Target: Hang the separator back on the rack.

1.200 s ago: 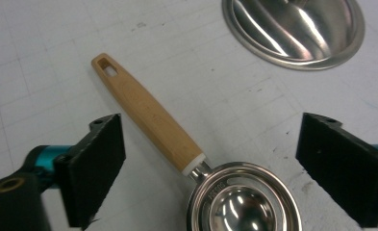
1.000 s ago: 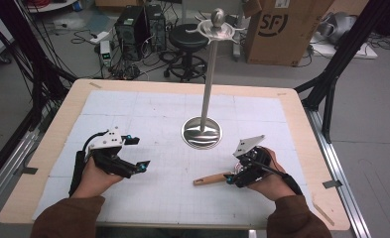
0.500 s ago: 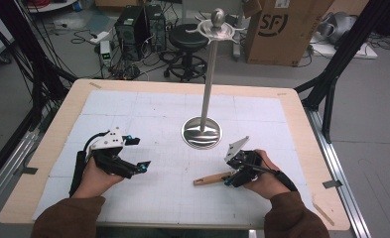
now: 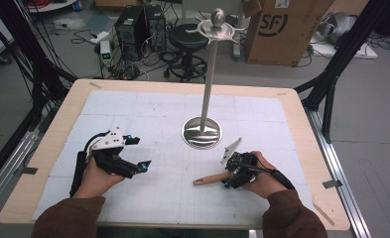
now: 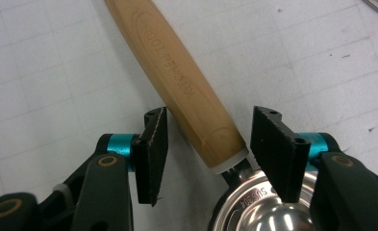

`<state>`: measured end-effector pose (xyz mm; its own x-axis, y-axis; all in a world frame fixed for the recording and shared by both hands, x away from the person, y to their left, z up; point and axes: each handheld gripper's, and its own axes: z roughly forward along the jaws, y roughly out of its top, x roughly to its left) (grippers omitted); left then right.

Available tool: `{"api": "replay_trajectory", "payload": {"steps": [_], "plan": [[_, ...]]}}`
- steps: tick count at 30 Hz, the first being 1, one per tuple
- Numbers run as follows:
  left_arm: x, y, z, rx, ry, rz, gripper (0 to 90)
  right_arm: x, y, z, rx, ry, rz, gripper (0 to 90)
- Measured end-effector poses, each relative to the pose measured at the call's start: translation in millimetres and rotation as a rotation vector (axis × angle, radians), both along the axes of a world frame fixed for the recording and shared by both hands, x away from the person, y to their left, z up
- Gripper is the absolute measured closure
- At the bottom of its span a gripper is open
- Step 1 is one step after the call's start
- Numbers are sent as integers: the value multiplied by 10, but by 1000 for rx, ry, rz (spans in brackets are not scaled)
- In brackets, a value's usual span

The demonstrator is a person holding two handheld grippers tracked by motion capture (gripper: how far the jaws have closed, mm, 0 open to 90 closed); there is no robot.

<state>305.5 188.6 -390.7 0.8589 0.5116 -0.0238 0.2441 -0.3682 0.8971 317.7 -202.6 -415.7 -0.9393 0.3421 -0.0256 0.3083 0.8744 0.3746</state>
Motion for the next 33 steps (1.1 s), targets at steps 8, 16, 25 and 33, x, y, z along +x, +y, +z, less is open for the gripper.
{"api": "replay_trajectory", "payload": {"steps": [8,16,25,33], "plan": [[-10,-11,9,6,-9,-1,110,-1,9,-7,-11,4,-8,528],[-11,-15,8,5,-9,2,110,-17,43,10,-25,30,1,616],[-12,-17,7,5,-8,1,110,-31,66,37,-40,32,10,595],[-13,-19,5,5,-4,-1,110,-19,99,33,-106,28,18,592]]}}
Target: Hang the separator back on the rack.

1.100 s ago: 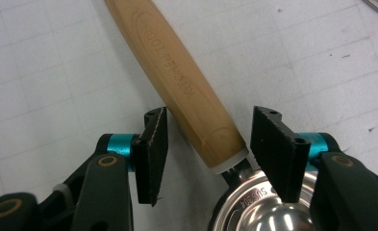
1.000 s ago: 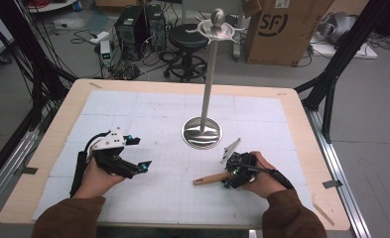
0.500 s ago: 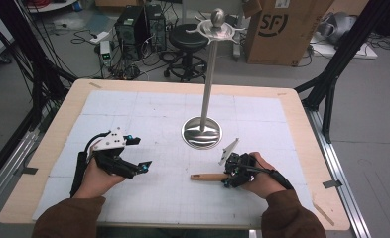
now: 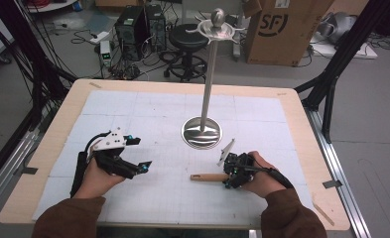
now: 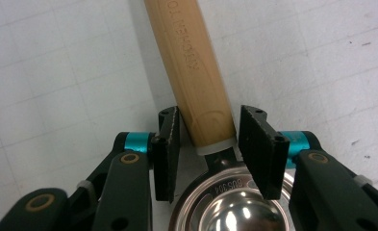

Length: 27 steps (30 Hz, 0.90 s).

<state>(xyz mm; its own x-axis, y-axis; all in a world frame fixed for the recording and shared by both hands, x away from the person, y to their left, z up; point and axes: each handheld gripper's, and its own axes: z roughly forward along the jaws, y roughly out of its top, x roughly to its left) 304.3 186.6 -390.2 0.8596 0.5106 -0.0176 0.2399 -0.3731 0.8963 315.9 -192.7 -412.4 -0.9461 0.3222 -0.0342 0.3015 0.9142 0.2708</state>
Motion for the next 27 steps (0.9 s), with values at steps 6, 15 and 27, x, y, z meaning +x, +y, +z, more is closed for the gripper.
{"api": "replay_trajectory", "payload": {"steps": [6,15,27], "plan": [[-1,-6,-4,5,0,-4,110,-8,-3,9,-4,10,0,651],[0,-6,-4,6,0,-7,110,15,-28,13,-3,11,-53,656],[3,-15,-16,16,6,-12,110,37,16,9,-49,12,-42,646]]}}
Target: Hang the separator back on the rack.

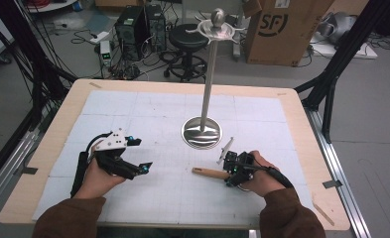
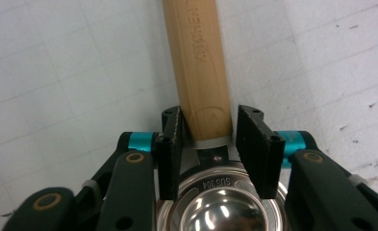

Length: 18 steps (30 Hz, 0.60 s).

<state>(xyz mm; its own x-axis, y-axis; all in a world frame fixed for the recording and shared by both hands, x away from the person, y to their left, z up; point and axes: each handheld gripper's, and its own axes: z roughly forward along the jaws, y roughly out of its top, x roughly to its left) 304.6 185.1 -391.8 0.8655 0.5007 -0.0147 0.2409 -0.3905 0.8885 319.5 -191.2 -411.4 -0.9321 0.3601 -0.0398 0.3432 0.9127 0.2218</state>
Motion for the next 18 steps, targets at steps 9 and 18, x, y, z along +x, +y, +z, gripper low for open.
{"api": "replay_trajectory", "payload": {"steps": [9,18], "plan": [[-2,6,4,-5,-1,1,110,-26,11,3,-4,-15,16,691],[1,6,2,-6,0,2,110,-60,-129,96,105,-44,-14,692]]}}
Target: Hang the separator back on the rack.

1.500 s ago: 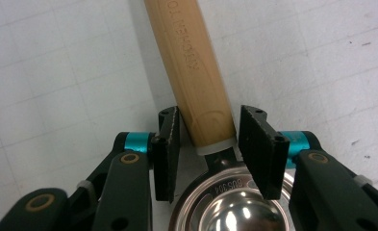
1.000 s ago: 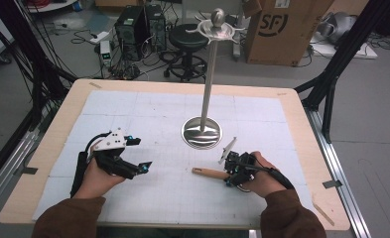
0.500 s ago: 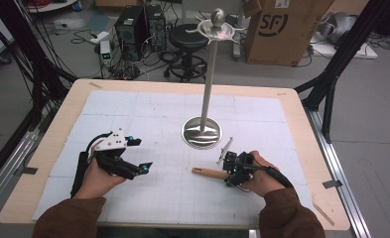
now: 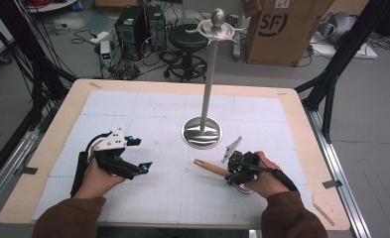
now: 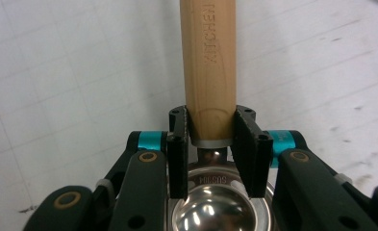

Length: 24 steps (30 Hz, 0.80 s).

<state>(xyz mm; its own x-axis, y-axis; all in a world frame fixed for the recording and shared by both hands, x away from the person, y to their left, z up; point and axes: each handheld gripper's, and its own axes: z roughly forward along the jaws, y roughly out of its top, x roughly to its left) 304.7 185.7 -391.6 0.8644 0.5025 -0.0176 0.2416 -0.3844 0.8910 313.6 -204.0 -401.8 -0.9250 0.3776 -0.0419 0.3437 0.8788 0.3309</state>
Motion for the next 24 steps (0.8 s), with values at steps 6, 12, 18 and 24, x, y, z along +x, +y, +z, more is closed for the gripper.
{"api": "replay_trajectory", "payload": {"steps": [6,12,18,24], "plan": [[-3,17,14,-9,-2,4,110,-9,-75,123,88,-34,-27,693],[-3,18,15,-10,1,4,110,-10,-141,264,181,-72,-56,693],[-2,22,18,-12,0,4,110,4,-198,388,258,-95,-75,693],[-2,27,21,-19,0,5,110,7,-199,457,291,-112,-81,693]]}}
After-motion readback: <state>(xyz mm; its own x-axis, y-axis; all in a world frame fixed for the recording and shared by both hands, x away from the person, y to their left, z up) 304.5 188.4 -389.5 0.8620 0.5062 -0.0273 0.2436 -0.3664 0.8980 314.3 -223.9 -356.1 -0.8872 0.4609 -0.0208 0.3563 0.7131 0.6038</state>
